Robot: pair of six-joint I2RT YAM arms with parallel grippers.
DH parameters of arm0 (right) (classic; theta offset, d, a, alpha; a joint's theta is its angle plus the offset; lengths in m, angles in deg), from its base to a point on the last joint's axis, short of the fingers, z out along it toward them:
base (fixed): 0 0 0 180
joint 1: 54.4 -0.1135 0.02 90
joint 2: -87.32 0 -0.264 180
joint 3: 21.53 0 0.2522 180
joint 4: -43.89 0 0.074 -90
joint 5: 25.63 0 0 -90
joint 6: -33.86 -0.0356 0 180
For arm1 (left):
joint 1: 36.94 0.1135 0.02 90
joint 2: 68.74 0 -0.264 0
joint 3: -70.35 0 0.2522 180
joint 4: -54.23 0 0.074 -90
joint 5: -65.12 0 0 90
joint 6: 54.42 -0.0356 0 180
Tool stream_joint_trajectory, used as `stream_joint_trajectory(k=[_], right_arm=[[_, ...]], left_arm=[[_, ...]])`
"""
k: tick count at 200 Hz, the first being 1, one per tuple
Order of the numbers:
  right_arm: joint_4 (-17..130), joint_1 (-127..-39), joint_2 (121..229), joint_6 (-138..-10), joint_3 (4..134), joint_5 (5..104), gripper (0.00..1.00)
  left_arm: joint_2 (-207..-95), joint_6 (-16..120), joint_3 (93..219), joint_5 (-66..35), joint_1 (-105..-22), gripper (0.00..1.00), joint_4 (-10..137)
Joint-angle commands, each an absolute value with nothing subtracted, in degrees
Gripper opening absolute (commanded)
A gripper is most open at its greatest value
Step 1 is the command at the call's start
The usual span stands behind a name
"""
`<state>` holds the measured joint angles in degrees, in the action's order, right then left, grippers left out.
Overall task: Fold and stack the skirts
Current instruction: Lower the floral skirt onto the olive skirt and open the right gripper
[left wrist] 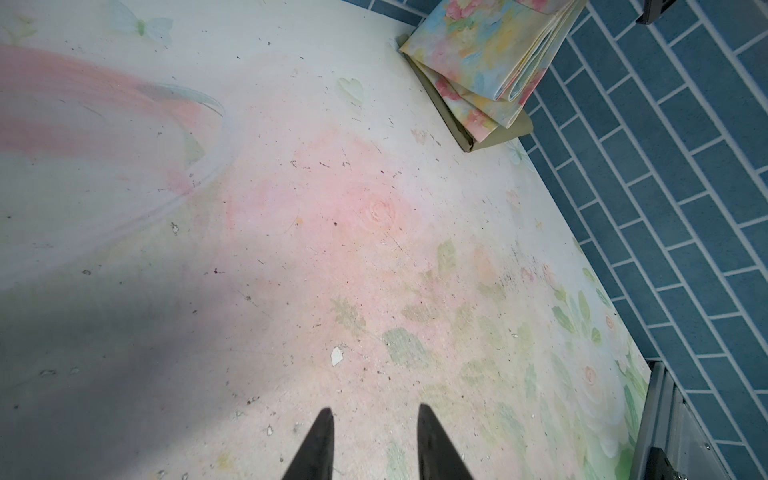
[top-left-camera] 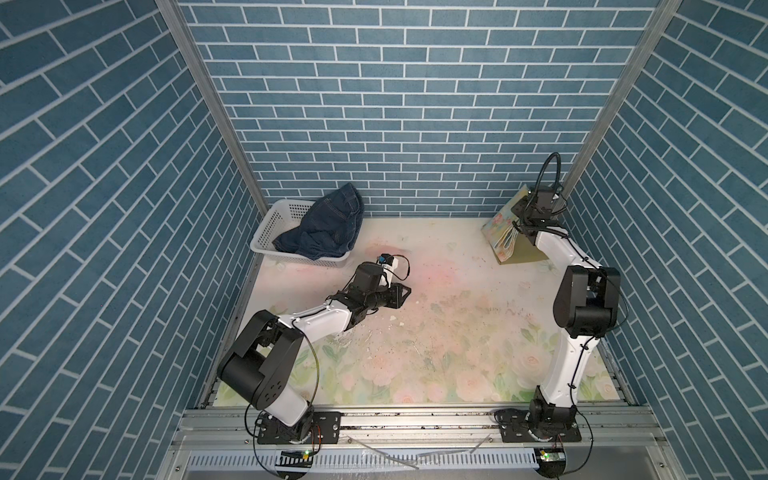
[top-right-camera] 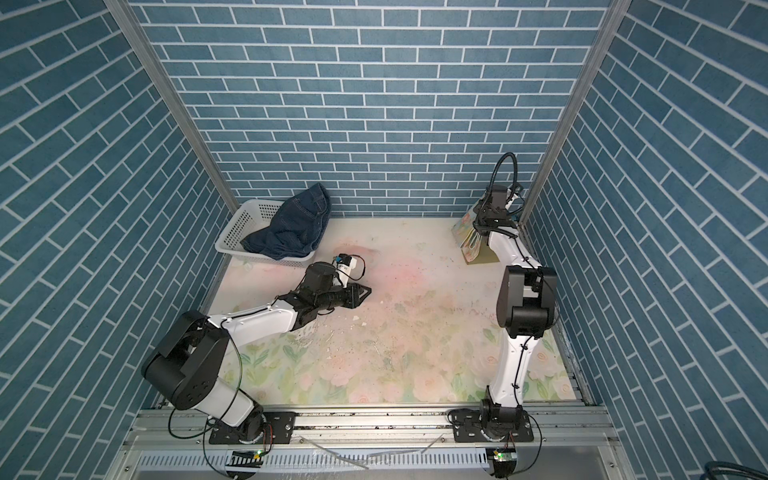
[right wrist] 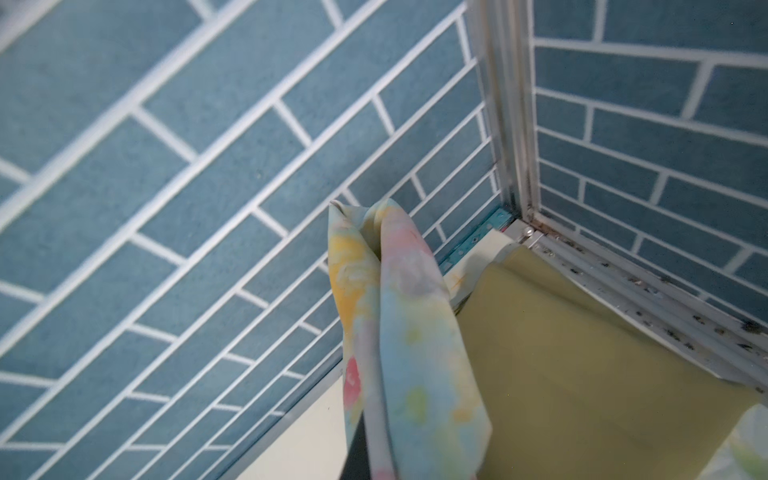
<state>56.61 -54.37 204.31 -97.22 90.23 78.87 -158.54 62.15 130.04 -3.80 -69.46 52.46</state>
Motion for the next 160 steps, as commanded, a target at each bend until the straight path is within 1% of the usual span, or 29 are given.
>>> stream_joint_trajectory(k=[1, 46, 104, 107, 115, 123, 133, 137, 146, 155, 160], right_arm=[[50.5, -51.1, 201.8, -105.4, 86.5, 77.3, 0.00], [50.6, -48.5, 204.2, -106.5, 83.3, 75.7, 0.00], [55.0, -46.7, 208.6, -105.9, 82.9, 74.3, 0.00], [55.7, -46.5, 208.8, -105.8, 83.2, 74.3, 0.03], [57.2, -46.2, 209.2, -105.3, 83.9, 74.3, 0.16], [58.5, -45.8, 209.4, -104.6, 84.4, 74.3, 0.32], [60.6, -45.6, 209.0, -103.4, 85.2, 74.7, 0.54], [61.7, -45.5, 208.6, -102.7, 85.5, 75.3, 0.60], [64.1, -45.6, 207.8, -101.0, 86.2, 76.9, 0.72], [65.9, -45.6, 206.5, -99.5, 86.6, 78.1, 0.82], [66.9, -45.5, 205.6, -98.8, 86.8, 78.8, 0.85]], left_arm=[[-156.8, 62.0, 129.9, -3.5, -69.4, 0.34, 53.1], [-155.3, 61.9, 129.8, -4.4, -69.4, 0.34, 54.6], [-154.1, 62.0, 130.3, -5.0, -69.4, 0.35, 56.2], [-154.0, 62.0, 130.3, -5.2, -69.4, 0.35, 56.4], [-153.6, 62.0, 130.3, -5.6, -69.4, 0.37, 56.8], [-153.3, 62.0, 130.2, -6.0, -69.4, 0.39, 57.2], [-152.7, 61.9, 130.6, -6.6, -69.4, 0.44, 58.3], [-152.5, 61.8, 130.9, -7.0, -69.4, 0.46, 58.9], [-152.0, 61.4, 131.9, -8.0, -69.4, 0.51, 60.7], [-151.4, 61.0, 133.2, -9.2, -69.4, 0.57, 62.8], [-151.0, 60.8, 134.0, -10.0, -69.4, 0.60, 63.9]])
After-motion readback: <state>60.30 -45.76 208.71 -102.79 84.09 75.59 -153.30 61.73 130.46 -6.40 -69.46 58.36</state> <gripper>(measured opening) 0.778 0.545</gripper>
